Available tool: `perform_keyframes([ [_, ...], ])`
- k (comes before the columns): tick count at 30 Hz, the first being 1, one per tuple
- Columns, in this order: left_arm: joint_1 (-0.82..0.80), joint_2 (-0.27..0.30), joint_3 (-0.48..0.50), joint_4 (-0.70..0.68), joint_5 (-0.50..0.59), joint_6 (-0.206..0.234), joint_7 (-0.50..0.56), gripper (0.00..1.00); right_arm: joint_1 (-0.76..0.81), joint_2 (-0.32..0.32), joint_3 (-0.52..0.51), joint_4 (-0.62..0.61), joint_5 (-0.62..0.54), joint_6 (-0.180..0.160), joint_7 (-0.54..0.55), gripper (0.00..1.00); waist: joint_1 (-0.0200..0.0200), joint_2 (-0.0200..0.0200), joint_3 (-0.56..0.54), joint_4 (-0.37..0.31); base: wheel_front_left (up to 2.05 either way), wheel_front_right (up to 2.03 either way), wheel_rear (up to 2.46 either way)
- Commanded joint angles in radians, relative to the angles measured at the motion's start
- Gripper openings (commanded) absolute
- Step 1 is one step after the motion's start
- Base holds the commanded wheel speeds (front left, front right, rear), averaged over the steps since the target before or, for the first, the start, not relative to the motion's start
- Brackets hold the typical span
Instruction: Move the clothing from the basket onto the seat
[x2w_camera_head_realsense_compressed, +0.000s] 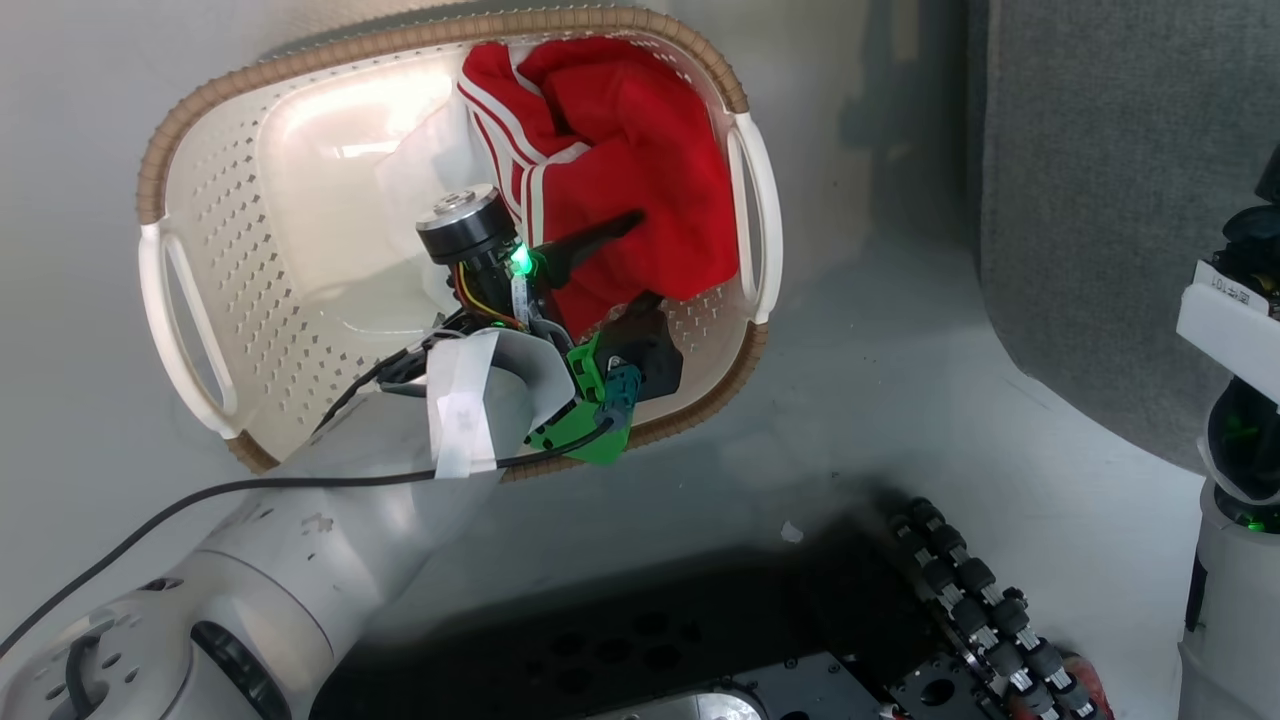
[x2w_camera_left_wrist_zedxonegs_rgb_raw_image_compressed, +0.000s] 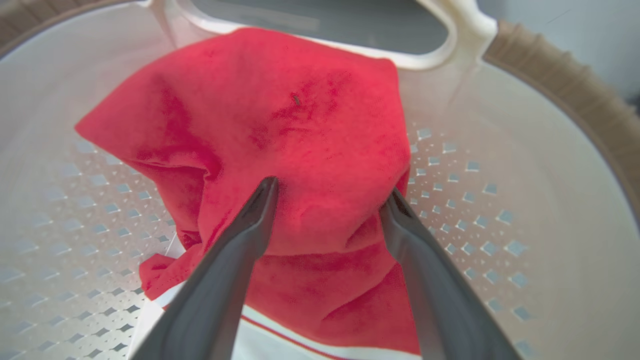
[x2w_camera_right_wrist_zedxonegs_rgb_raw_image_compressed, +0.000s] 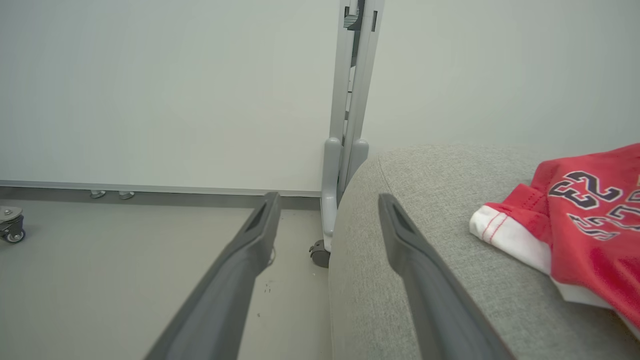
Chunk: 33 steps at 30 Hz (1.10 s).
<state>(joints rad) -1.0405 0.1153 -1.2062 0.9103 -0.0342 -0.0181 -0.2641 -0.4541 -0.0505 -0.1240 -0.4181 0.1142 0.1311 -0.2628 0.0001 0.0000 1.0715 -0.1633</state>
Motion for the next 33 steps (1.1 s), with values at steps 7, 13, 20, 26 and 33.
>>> perform_keyframes([
  [7, -0.044, -0.018, 0.001, 0.015, 0.016, 0.051, 0.0, 1.0, -0.001, -0.001, 0.017, -0.022, -0.024, -0.001, -0.003, 1.0, -0.0001, 0.0, 0.036, 0.001, 0.0, 0.0, 0.0],
  [13, -0.06, -0.011, 0.014, -0.028, 0.003, 0.062, 0.0, 1.0, 0.008, -0.014, 0.021, -0.04, -0.041, -0.001, -0.003, 1.0, -0.0001, 0.0, 0.049, 0.004, 0.0, 0.0, 0.0],
  [20, -0.067, -0.005, 0.028, -0.054, -0.011, 0.053, 0.0, 0.0, 0.027, -0.024, 0.011, -0.053, -0.049, -0.001, -0.003, 1.0, -0.0001, 0.0, 0.053, 0.018, 0.0, 0.0, 0.0],
  [26, -0.032, 0.002, 0.064, -0.099, -0.038, 0.074, 0.0, 0.0, 0.01, -0.026, 0.019, -0.043, -0.051, -0.001, -0.003, 1.0, -0.0001, 0.0, 0.026, 0.036, 0.0, 0.0, 0.0],
  [33, 0.108, 0.021, 0.175, -0.209, -0.139, 0.06, -0.001, 0.0, 0.021, -0.016, 0.041, 0.022, -0.036, -0.001, -0.003, 1.0, -0.0001, 0.0, -0.106, 0.043, 0.0, 0.0, 0.0],
])
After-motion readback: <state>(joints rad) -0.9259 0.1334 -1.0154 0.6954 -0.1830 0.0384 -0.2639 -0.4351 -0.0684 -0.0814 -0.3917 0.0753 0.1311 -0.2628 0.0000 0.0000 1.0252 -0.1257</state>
